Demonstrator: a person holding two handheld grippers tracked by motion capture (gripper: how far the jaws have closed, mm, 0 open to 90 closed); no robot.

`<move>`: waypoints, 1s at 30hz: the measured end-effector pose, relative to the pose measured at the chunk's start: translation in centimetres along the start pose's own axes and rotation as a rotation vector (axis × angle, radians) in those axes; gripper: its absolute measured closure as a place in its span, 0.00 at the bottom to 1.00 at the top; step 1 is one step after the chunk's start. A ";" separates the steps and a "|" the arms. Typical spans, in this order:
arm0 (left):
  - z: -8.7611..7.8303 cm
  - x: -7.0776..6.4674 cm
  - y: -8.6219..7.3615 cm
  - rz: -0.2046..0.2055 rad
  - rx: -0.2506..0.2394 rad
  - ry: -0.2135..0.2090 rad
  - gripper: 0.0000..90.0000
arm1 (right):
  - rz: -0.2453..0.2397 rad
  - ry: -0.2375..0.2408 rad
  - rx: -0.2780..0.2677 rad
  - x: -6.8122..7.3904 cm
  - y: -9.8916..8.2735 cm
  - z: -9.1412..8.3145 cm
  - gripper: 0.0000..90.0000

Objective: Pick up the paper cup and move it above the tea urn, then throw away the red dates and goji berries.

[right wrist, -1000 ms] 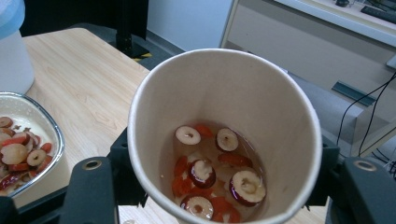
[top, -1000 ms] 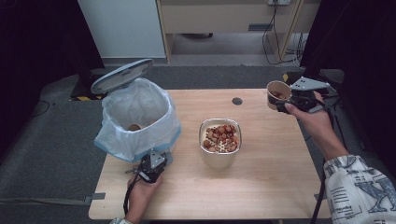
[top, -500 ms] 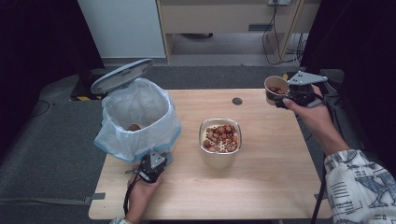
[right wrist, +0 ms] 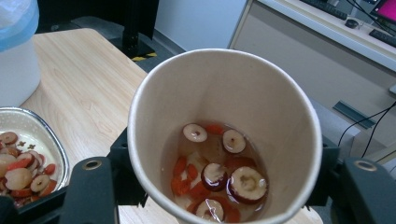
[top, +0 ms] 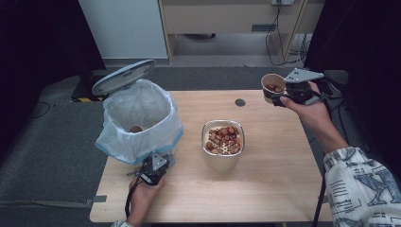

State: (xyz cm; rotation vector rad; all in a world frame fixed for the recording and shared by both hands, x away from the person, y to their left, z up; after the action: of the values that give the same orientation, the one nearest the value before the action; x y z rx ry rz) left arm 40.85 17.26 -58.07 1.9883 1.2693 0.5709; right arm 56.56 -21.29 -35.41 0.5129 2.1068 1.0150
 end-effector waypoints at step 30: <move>0.0 0.0 0.0 0.000 -0.002 0.001 1.00 | -0.094 0.048 -0.038 1.8 3.8 1.9 0.39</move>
State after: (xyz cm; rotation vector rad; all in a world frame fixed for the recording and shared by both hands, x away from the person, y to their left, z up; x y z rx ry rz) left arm 40.86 17.22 -58.07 1.9869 1.2689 0.5726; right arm 56.95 -16.88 -33.98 0.3699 2.1290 1.0207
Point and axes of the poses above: each handheld gripper's, and its own axes: z roughly forward along the jaws, y roughly out of its top, x roughly to its left, the point moved 9 cm from there along z, roughly forward along the jaws, and after that the axes turned 12 degrees about -z, right-handed, at the moved point
